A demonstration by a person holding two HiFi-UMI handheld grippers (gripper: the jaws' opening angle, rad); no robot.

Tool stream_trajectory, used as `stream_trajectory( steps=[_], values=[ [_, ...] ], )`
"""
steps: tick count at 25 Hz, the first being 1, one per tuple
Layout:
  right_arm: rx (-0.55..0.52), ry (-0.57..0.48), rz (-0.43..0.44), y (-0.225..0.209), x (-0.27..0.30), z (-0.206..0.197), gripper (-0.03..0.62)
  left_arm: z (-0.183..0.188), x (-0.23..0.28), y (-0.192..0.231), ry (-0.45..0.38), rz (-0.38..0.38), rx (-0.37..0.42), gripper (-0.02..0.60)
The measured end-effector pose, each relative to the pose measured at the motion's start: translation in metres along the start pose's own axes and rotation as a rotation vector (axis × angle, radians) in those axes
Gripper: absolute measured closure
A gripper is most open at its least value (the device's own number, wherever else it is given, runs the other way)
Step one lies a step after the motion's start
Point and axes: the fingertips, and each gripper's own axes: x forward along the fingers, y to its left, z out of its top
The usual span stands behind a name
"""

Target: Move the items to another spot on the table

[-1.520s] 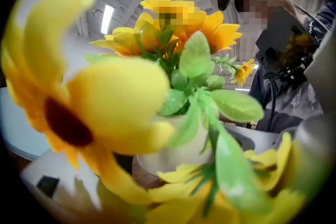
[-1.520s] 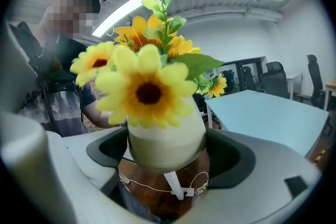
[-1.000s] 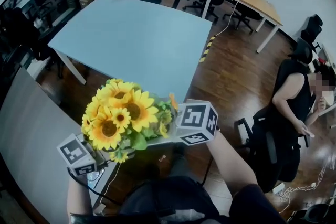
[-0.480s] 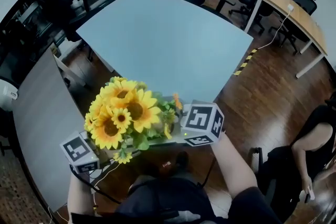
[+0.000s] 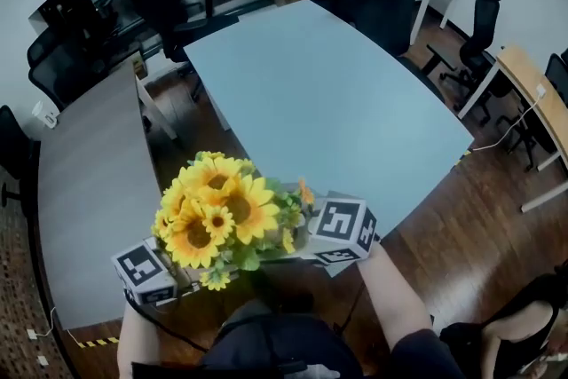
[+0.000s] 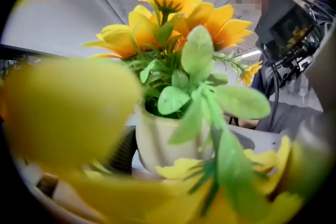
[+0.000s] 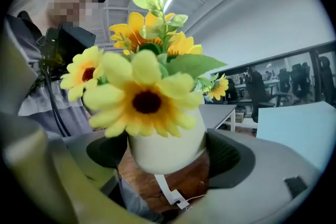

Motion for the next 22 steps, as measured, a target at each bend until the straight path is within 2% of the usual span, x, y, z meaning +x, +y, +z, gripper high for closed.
stream_trajectory(
  steps=[4,9,13,22],
  values=[
    [-0.027,0.069,0.027,-0.023,0.031,0.009,0.115,-0.002,-0.017,0.035,-0.013,0.033,0.027,0.098],
    [-0.039,0.109,0.052,-0.060,0.088,0.031,0.115,-0.005,-0.053,0.095,-0.061,0.060,0.001,0.098],
    [-0.049,0.139,0.082,-0.083,0.130,0.037,0.114,-0.017,-0.076,0.134,-0.052,0.091,0.002,0.098],
    [-0.078,0.170,0.217,-0.145,0.186,0.048,0.115,-0.030,-0.095,0.214,-0.052,0.214,-0.073,0.098]
  ],
)
